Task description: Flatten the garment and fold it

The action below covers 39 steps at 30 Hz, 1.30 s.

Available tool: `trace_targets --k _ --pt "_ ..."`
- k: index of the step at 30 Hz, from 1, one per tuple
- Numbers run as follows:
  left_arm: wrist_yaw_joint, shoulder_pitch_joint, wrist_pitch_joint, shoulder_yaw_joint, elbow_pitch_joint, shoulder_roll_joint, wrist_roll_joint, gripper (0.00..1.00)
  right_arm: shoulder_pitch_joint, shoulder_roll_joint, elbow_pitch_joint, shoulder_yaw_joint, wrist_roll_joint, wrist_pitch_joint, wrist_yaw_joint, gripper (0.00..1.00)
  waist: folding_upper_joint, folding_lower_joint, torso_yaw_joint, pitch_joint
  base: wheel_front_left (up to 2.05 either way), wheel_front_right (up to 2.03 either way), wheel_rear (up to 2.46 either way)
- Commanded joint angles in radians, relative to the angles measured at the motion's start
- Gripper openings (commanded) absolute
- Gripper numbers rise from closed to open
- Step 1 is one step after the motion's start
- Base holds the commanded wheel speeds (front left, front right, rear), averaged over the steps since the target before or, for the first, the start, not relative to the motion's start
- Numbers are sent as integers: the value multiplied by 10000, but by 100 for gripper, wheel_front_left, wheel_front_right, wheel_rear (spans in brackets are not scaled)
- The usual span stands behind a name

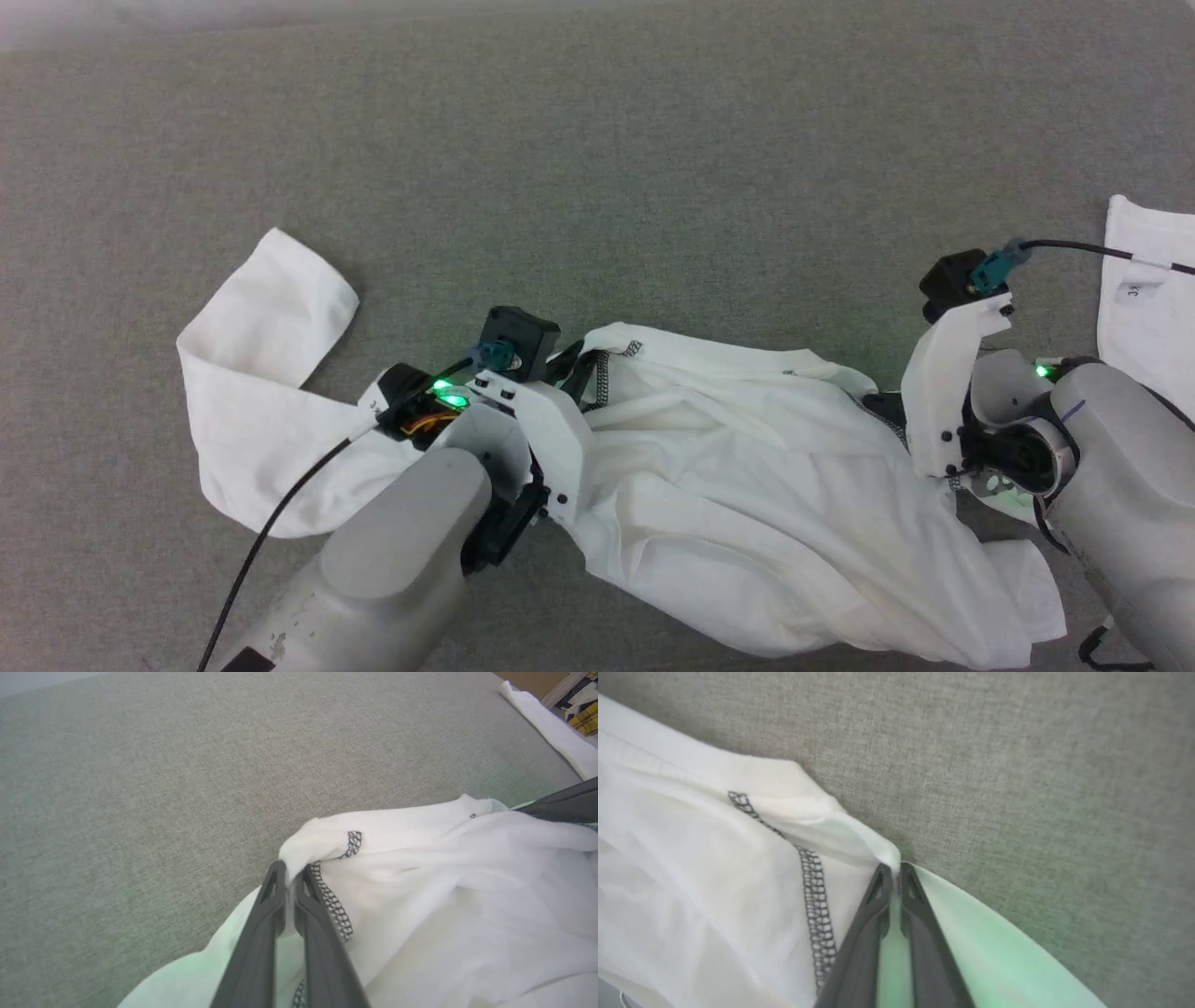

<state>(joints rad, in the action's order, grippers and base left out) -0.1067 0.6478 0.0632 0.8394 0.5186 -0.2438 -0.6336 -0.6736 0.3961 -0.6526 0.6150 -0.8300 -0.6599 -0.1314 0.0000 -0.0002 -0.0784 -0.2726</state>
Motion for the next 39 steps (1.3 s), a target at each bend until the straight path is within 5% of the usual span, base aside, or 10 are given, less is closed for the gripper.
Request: trace_targets --k 1,6,10,23,39 --pt "-16 30 30 -2 -33 -92 -18 0 731 -320 -459 545 -146 -327 7 0 0 2 -10 8 0 0 0" --pt "0 -74 -143 -31 -81 -161 -80 0 387 -92 -250 845 -350 376 7 0 0 2 -42 215 0 0 0" --pt "-55 -70 -573 -203 -186 -265 -94 0 -155 277 -28 629 64 2270 7 0 0 2 -46 671 0 0 0" --pt "-281 2100 -1676 -1607 -248 -743 -186 0 -2684 -158 -630 -1503 1796 5823 7 0 0 2 -170 1833 0 0 0" --pt "-185 9271 -2403 -2882 3081 -1116 484 0 -8744 -1384 -2043 -3995 4520 8460 7 0 0 2 -1035 -1477 0 0 0"
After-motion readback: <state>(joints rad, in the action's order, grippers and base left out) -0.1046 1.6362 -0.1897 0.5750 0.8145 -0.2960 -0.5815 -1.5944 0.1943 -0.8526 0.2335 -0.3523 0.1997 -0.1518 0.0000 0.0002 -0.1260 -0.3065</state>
